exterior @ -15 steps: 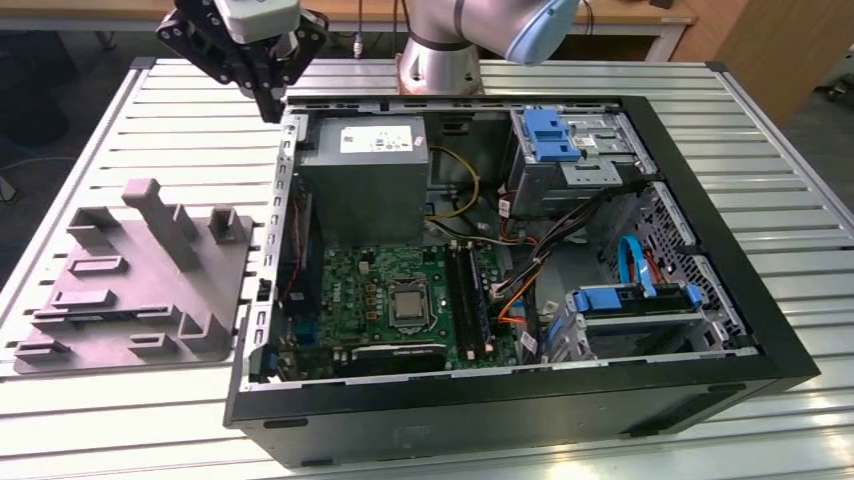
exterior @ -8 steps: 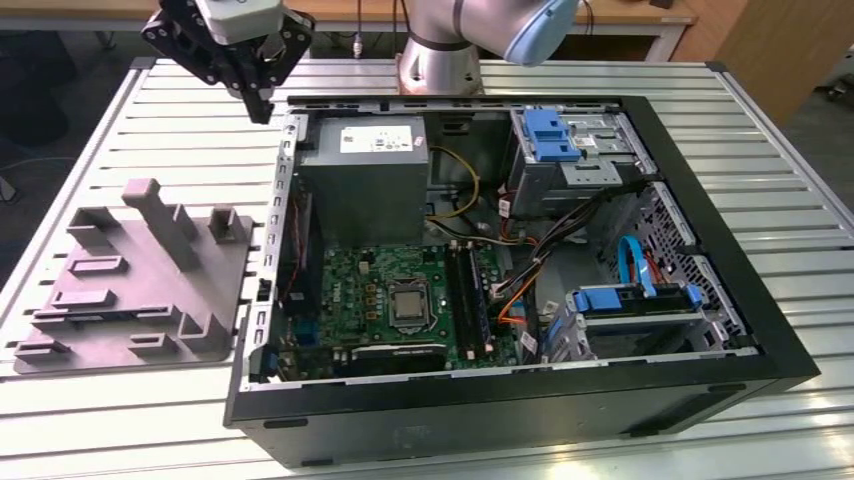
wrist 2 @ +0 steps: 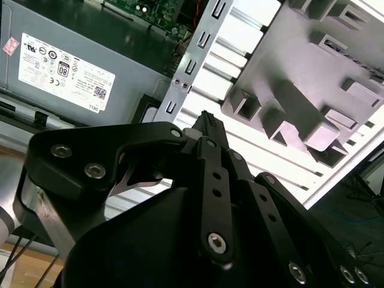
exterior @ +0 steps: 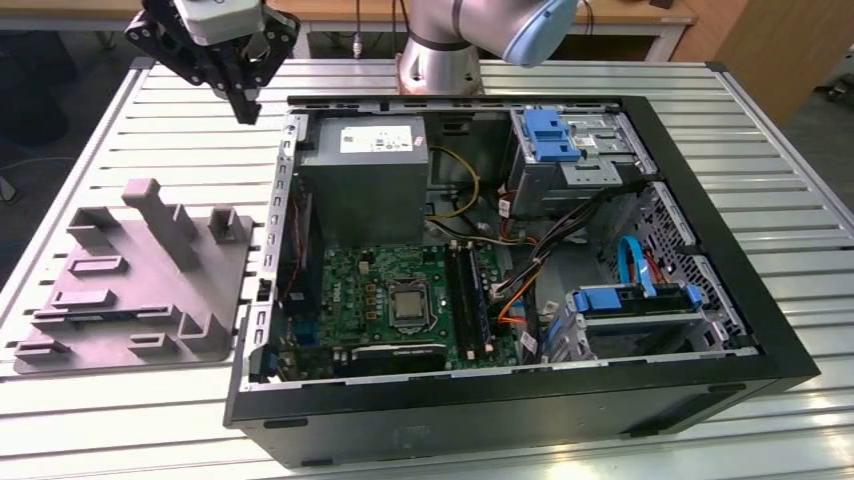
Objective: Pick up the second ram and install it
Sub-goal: 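Reach for the second ram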
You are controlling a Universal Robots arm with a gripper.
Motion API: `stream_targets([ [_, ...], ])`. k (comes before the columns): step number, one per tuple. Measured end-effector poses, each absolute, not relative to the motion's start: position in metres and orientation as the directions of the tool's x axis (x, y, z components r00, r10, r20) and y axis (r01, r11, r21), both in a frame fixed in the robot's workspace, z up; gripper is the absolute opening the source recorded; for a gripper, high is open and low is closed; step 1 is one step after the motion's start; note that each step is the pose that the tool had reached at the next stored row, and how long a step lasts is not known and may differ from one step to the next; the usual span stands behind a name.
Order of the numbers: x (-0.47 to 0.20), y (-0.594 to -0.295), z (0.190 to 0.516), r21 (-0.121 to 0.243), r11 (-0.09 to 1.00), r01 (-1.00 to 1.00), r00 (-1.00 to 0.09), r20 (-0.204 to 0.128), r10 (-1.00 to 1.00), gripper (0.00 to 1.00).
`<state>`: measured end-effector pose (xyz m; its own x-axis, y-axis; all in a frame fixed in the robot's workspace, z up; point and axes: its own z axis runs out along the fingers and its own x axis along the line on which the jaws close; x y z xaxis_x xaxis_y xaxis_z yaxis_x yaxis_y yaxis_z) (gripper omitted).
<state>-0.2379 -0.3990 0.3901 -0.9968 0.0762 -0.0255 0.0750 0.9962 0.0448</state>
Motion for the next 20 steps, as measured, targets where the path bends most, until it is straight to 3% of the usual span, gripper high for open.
stream_targets([
  [20, -0.272, -0.398, 0.389, 0.045, 0.996, 0.076, -0.997, -0.026, 0.077, 0.10],
])
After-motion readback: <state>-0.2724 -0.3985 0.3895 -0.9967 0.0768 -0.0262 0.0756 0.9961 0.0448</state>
